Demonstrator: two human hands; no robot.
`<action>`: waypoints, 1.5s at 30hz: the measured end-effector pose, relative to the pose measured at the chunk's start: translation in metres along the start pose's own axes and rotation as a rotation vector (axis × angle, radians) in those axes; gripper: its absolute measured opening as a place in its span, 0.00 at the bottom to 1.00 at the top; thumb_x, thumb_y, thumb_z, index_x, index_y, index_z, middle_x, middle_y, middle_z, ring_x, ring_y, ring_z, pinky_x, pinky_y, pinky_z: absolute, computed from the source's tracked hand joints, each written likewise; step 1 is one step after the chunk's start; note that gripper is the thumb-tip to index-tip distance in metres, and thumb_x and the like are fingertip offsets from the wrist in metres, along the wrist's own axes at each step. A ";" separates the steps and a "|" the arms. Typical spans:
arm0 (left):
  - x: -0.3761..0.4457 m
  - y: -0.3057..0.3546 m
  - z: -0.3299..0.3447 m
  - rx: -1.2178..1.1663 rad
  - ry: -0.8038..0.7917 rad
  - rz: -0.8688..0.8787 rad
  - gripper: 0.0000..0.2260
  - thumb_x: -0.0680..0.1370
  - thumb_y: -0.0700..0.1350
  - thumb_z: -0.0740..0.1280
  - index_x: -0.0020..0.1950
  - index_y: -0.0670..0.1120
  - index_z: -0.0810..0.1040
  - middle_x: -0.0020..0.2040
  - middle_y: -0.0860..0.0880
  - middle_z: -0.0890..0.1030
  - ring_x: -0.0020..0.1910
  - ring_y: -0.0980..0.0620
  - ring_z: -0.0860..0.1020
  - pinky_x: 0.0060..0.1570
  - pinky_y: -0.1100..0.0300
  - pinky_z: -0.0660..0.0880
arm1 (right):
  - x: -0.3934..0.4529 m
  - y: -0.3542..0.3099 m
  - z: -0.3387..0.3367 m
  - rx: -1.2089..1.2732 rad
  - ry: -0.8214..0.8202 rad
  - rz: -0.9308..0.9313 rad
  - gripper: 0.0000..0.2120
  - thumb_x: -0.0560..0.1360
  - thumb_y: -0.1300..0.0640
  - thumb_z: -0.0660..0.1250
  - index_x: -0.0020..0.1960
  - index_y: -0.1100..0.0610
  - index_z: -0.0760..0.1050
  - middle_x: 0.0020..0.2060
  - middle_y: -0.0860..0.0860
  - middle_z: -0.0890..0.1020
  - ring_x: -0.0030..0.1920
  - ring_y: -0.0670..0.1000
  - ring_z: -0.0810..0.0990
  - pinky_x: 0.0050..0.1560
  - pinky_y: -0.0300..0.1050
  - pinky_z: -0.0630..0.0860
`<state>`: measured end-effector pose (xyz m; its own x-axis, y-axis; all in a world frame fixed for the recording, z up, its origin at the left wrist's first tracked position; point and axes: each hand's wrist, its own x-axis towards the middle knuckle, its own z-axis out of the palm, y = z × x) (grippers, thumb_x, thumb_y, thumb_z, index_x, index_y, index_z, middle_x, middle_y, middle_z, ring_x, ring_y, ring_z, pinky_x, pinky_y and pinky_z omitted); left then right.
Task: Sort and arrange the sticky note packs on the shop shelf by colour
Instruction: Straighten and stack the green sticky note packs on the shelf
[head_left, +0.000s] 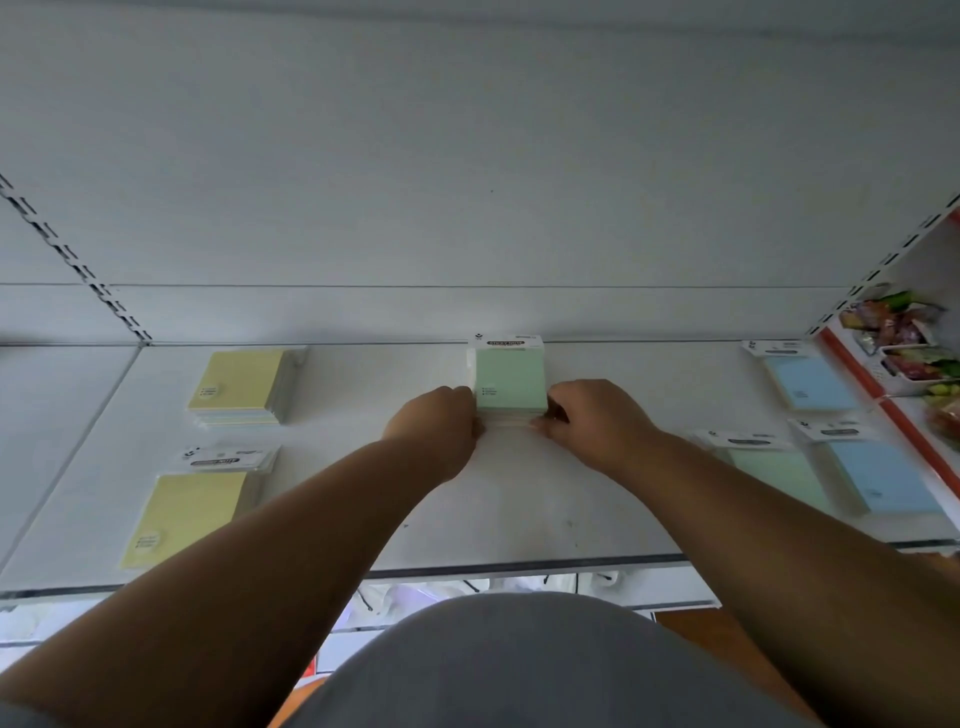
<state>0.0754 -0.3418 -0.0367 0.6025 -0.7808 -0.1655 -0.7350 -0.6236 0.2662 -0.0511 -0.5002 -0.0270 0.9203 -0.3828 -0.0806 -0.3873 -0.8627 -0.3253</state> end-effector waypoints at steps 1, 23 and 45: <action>0.001 0.001 0.001 -0.002 0.005 0.001 0.09 0.80 0.49 0.59 0.51 0.45 0.72 0.49 0.45 0.78 0.46 0.43 0.77 0.43 0.53 0.75 | 0.001 0.001 0.001 0.002 0.003 0.000 0.14 0.76 0.48 0.68 0.38 0.54 0.68 0.34 0.48 0.72 0.38 0.51 0.72 0.37 0.44 0.63; -0.029 0.019 0.010 -1.487 0.008 -0.174 0.19 0.78 0.52 0.60 0.69 0.56 0.74 0.64 0.57 0.78 0.66 0.57 0.73 0.71 0.56 0.63 | -0.013 -0.023 0.028 1.200 0.044 0.255 0.38 0.69 0.23 0.52 0.69 0.44 0.71 0.66 0.42 0.76 0.69 0.42 0.71 0.75 0.51 0.60; -0.015 -0.001 0.000 -0.362 0.142 -0.057 0.18 0.79 0.50 0.61 0.67 0.47 0.73 0.62 0.47 0.76 0.60 0.48 0.76 0.58 0.53 0.75 | -0.022 -0.017 0.023 0.292 0.364 0.173 0.15 0.81 0.52 0.56 0.54 0.60 0.77 0.45 0.55 0.82 0.47 0.56 0.80 0.47 0.48 0.76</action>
<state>0.0665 -0.3295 -0.0348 0.6947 -0.7165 -0.0633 -0.5575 -0.5920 0.5821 -0.0632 -0.4699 -0.0412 0.7447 -0.6479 0.1604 -0.4536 -0.6676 -0.5904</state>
